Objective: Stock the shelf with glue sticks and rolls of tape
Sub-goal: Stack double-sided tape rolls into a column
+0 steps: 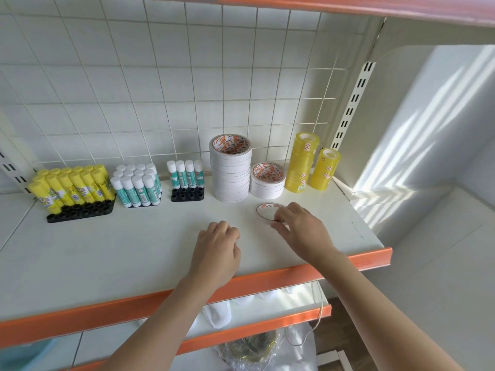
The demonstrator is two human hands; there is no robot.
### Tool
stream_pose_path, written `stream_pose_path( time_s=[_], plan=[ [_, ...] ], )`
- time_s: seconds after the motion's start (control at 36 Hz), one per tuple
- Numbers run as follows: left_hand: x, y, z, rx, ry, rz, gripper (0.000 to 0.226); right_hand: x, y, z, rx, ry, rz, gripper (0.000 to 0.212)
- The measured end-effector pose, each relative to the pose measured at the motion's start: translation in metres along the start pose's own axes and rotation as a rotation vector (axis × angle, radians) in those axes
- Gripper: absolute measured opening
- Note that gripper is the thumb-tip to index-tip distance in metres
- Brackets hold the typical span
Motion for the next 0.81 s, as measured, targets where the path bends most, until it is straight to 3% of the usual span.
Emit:
stream_pose_path(
  time_s=[0.28,0.5,0.64,0.81],
  plan=[
    [0.000,0.000,0.001,-0.001,0.004,0.007,0.010,-0.008,-0.042,0.028,0.304,-0.075,0.059,0.015],
    [0.001,-0.001,0.002,0.018,0.009,0.032,0.027,-0.002,-0.024,0.085,0.240,-0.002,-0.002,0.021],
    [0.001,-0.002,-0.001,0.018,-0.003,0.014,0.011,0.001,-0.010,0.095,0.165,0.008,-0.007,0.023],
    [0.001,-0.001,0.001,0.006,0.001,0.005,0.015,0.004,0.003,0.097,0.085,0.036,0.015,0.021]
  ],
)
Point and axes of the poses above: each hand's wrist, its own z-axis towards the middle knuckle, its own y-axis out of the palm, x = y × z, the point moved 10 cm from there along z, towards the middle knuckle, and after that the axes turned 10 degrees about y, right-handed, at the moved point
